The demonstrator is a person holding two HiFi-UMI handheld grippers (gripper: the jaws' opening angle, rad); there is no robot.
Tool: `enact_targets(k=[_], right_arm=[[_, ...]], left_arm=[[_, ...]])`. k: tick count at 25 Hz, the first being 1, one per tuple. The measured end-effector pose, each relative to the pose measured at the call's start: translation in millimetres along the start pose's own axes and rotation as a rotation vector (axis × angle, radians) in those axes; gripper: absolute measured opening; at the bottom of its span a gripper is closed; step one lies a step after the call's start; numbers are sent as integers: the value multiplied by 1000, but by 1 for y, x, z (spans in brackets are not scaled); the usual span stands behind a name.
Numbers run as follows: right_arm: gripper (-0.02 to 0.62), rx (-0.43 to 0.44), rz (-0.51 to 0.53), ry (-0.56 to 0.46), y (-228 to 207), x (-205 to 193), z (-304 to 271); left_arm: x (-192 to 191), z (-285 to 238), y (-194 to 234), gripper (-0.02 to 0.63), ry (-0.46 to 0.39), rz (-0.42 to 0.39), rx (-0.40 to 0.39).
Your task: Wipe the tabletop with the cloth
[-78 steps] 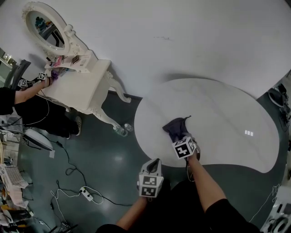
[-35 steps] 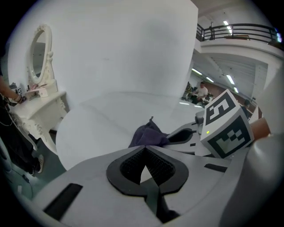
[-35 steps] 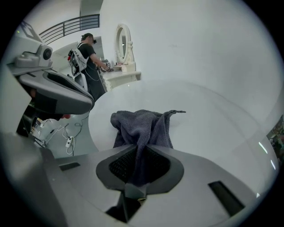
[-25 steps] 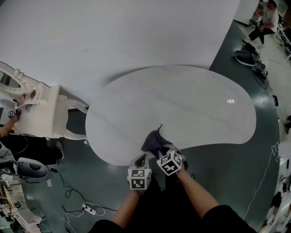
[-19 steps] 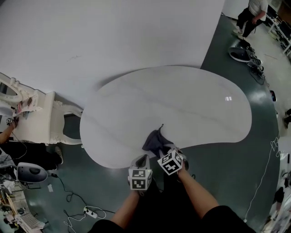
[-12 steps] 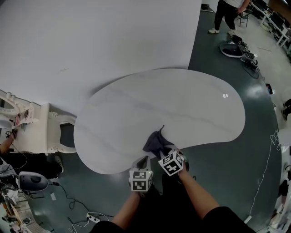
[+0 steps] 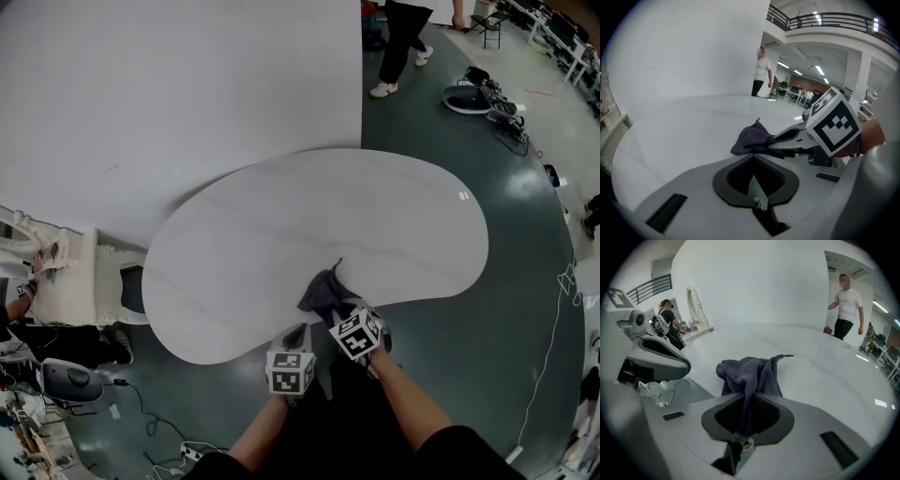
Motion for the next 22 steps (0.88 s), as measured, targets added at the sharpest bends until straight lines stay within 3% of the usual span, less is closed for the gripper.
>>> enact_targets(k=[4,10,22], right_arm=[[43,-14,-72,-8,-9,-1,2],[43,-44,-268,-13,-23,1,0],[43,-207,-457,-7,-76,-24,20]], left_arm=[[2,-3,0,6,14,-23,-15],[9,-14,0,6,30,-50,-56],[37,-38,-17,6,17,-151,-203]])
Point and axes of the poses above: the fingertips, and each gripper's own axes: z backward along the fingers, y to its left, x out of its top, the point moved 5 cm from there along z, backward along the fingers, and after that the axes turned 4 degrees about -y, right-handed, at the moved point
